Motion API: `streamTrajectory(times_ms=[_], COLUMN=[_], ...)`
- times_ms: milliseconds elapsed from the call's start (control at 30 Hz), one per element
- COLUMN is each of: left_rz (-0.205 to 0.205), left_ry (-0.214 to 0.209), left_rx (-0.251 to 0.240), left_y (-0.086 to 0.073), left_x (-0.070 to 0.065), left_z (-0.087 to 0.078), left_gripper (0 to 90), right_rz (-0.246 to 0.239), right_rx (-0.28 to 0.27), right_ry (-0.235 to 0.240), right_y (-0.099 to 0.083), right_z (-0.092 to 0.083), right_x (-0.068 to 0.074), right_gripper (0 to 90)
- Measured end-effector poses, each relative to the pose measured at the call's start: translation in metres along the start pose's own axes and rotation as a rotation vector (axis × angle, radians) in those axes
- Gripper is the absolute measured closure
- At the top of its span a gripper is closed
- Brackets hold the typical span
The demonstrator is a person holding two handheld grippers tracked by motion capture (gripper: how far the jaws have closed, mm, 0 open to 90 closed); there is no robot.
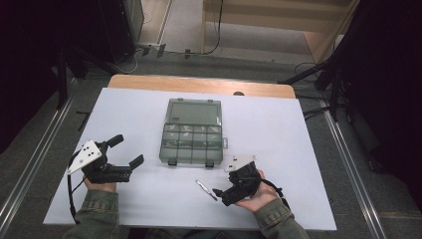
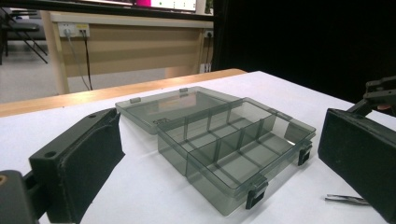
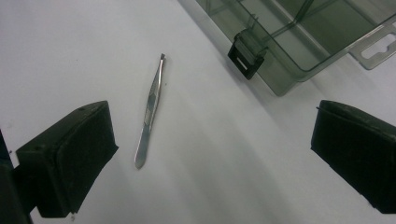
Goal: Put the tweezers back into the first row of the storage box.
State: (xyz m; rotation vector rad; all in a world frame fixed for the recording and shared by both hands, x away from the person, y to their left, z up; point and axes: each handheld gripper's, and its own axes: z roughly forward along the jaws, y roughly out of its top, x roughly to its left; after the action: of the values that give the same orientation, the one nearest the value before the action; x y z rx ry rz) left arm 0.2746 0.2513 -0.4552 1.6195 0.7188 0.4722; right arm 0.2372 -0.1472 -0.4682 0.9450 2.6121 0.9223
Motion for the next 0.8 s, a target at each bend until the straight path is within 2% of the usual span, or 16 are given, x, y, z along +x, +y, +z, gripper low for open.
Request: streamTrajectory(times_ms=[367,400,500,667,767,800], left_rz=[-0.002,-0.002,-0.002,-0.003,-0.004,-0.004], left_ry=[-0.002,-0.001,-0.001,-0.002,-0.003,-0.002], left_rx=[0.003,0.005,0.004,0.004,0.003,0.004], left_y=[0.000,0.000,0.000,0.000,0.000,0.000], left_x=[-0.001,0.000,0.000,0.000,0.000,0.000], left_z=[0.000,0.000,0.000,0.000,0.000,0.000], left_gripper=[0.0,0.0,0.0,0.0,0.0,0.0], right_rz=[-0.015,-0.026,-0.036,-0.055,-0.060,-0.053], right_rx=[0.052,0.077,0.091,0.157,0.175,0.202], right_ry=[0.007,0.005,0.005,0.008,-0.001,-0.015], right_y=[0.008,0.011,0.013,0.022,0.024,0.027], right_z=[0.011,0.014,0.018,0.029,0.032,0.036], right_x=[0.004,0.007,0.010,0.017,0.019,0.021], right_gripper=[0.3,0.3,0.3,0.3,0.3,0.3])
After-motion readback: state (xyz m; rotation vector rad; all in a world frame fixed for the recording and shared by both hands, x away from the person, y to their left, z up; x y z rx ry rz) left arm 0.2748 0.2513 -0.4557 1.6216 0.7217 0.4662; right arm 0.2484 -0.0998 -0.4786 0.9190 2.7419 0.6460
